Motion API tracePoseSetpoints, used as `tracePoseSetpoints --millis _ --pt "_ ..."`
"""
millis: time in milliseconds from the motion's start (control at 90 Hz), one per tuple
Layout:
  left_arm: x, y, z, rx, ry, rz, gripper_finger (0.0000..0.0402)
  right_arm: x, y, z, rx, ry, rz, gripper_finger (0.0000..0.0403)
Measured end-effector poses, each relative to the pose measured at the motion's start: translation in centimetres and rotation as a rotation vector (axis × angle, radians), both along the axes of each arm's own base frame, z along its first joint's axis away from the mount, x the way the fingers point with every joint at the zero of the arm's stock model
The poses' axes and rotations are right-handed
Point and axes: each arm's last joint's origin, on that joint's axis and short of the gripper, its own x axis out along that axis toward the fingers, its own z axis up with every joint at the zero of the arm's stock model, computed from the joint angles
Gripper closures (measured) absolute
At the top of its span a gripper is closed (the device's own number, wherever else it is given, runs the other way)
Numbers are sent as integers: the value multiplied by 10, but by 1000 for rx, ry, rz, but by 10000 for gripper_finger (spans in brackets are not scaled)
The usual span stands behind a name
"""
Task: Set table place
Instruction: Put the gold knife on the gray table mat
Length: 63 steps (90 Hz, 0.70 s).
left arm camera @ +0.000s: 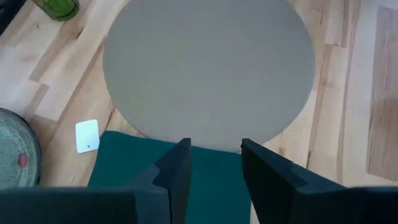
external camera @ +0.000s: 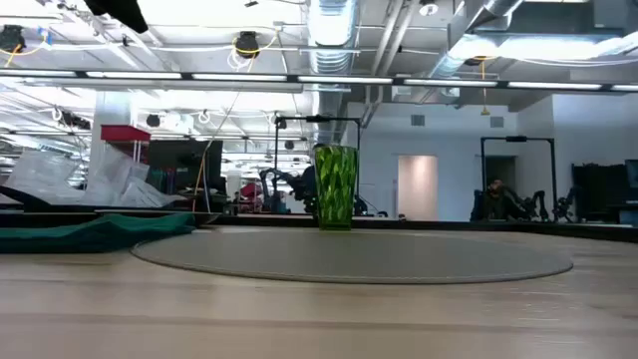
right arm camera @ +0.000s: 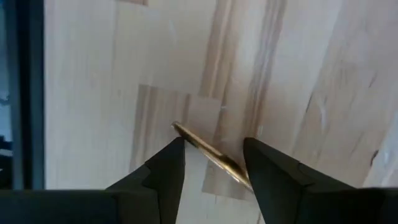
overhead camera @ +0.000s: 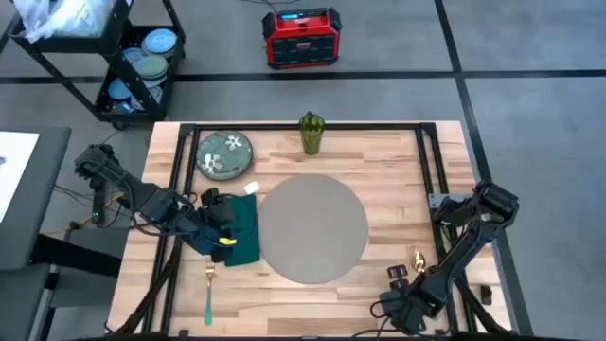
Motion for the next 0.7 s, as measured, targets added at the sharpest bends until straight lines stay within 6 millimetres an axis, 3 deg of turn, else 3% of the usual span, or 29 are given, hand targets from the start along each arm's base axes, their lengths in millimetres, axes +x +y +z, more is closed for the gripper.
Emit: tracePoseSetpoints --millis 333,522,700 --pt "-1 1 -1 9 15 2 279 -12 -1 -11 -20 -33 -7 301" --pt "-1 1 0 6 4 23 279 -9 -4 -11 -21 -33 -31 387" --pt "-1 2 0 9 -7 43 279 -3 -9 -12 -41 -37 -35 401"
